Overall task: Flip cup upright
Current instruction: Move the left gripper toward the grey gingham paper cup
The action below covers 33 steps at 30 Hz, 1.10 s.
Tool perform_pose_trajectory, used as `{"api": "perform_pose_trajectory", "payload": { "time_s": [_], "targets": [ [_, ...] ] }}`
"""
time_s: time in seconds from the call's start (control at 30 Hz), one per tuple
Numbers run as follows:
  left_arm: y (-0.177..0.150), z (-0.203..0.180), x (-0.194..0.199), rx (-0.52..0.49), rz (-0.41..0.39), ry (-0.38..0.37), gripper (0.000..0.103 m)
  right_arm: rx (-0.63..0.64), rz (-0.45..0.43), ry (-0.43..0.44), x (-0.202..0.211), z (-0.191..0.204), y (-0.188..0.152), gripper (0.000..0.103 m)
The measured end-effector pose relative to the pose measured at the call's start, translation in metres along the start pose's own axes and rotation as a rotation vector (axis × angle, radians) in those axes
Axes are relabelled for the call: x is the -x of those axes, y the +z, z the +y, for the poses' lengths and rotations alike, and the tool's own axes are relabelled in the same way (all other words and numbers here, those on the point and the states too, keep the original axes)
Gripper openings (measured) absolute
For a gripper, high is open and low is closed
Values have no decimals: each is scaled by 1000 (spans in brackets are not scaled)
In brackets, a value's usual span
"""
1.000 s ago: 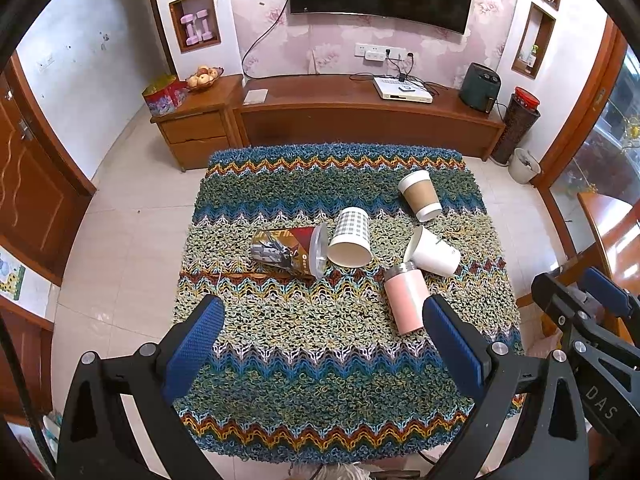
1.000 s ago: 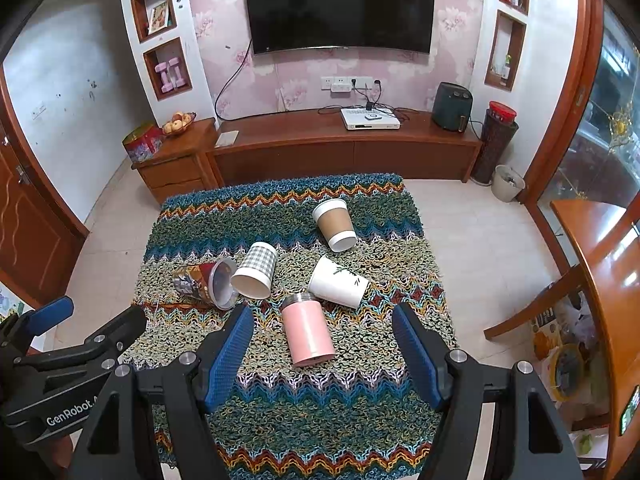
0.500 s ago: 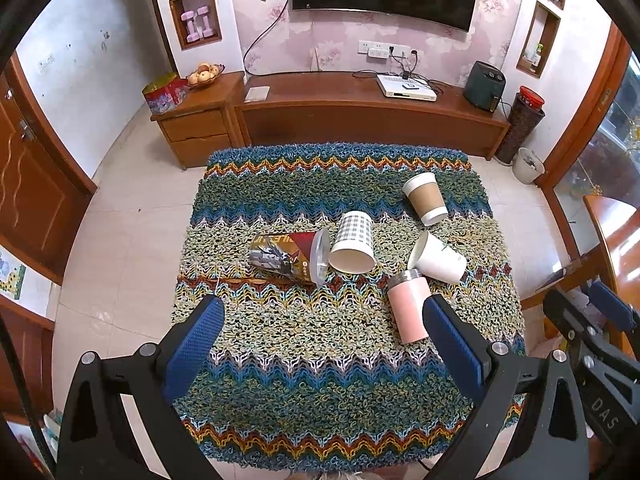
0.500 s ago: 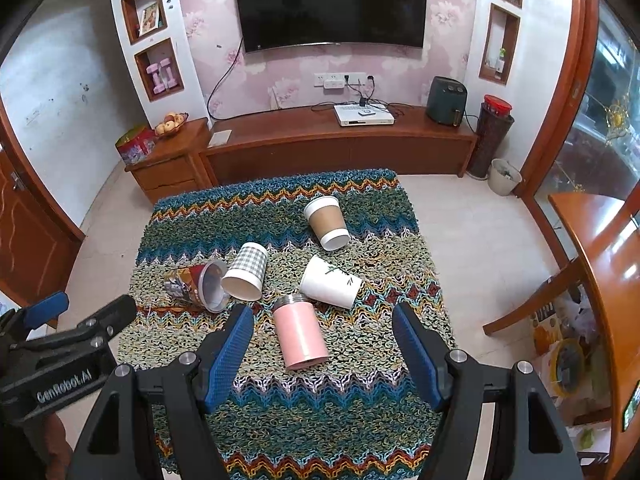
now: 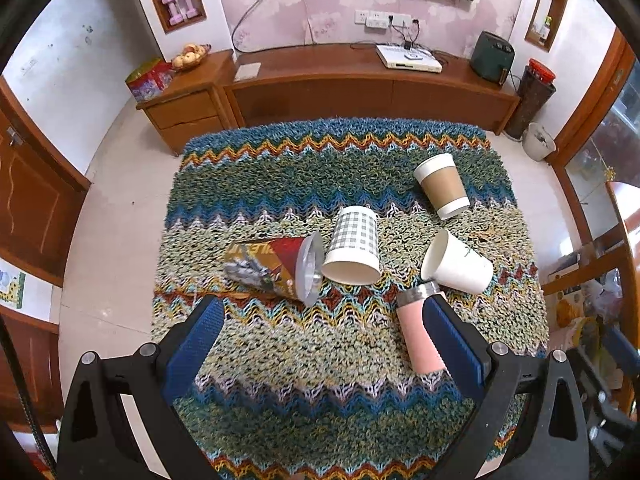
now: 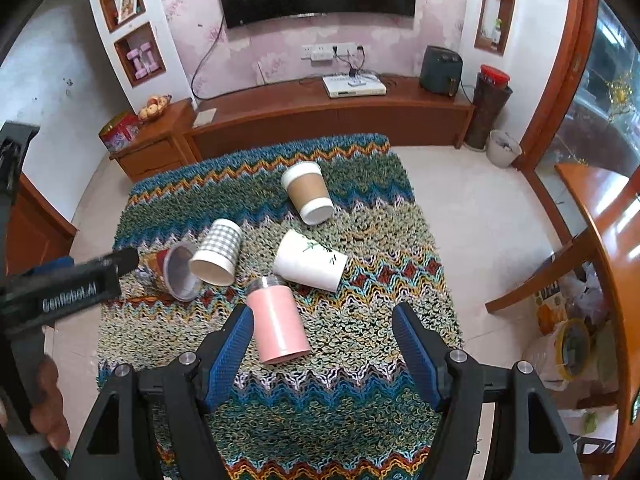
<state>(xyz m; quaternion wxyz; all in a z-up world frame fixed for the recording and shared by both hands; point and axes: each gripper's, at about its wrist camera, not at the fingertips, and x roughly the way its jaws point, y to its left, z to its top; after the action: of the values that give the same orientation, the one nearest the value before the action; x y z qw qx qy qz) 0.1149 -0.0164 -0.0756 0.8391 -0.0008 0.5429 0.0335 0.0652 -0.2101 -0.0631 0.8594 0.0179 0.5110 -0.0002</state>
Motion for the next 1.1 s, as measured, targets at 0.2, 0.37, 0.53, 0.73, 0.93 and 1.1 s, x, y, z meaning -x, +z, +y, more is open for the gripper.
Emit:
{"api": "perform_pose_trajectory", "payload": {
  "time_s": [0.2, 0.37, 0.53, 0.73, 0.93, 1.1],
  "targets": [
    [13, -12, -35, -51, 22, 8, 100, 12, 45, 5, -34, -3, -3, 72],
    [26, -21, -63, -93, 49, 6, 100, 18, 63, 4, -55, -6, -4, 72],
    [39, -29, -88, -128, 88, 0, 100, 18, 89, 12, -74, -12, -6, 72],
    [52, -41, -121, -173, 172, 3, 100, 2, 114, 16, -91, -19, -7, 72],
    [61, -48, -156, -208, 274, 43, 100, -7, 132, 20, -104, -24, -9, 72],
    [63, -52, -180, -227, 345, 64, 100, -22, 146, 17, -111, -30, -9, 72]
  ]
}}
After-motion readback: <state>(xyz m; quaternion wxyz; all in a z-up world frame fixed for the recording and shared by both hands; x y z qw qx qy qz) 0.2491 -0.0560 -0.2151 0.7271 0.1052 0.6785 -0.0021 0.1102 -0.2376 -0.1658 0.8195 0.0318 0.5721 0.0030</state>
